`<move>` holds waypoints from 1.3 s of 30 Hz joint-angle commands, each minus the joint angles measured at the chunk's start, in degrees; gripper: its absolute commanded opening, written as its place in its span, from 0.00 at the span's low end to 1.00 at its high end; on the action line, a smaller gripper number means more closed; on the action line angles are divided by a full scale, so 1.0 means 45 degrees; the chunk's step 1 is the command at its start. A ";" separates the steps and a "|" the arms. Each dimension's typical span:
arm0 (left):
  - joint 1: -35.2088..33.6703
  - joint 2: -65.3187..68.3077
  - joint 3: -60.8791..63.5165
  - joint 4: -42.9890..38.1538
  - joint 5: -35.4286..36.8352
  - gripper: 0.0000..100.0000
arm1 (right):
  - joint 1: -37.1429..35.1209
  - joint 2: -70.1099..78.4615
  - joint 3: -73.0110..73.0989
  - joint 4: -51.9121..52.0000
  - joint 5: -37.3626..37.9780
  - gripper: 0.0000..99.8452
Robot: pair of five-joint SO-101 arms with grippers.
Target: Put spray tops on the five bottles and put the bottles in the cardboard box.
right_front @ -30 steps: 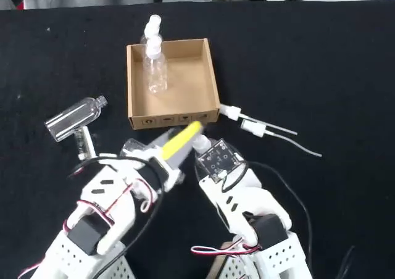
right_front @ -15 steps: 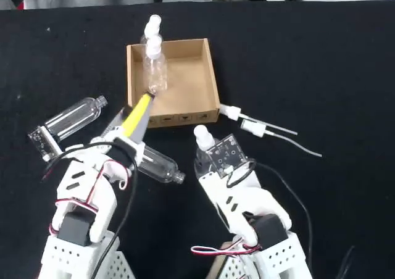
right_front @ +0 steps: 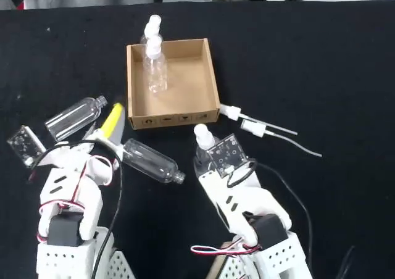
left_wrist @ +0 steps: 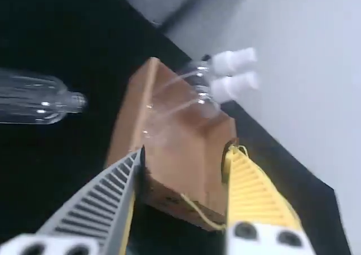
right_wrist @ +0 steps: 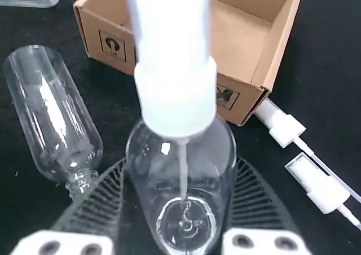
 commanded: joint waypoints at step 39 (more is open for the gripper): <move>-0.2002 -0.0117 0.2647 0.0430 -0.2501 0.21 | -0.1153 -0.0596 -0.3487 -0.2403 -0.0059 0.12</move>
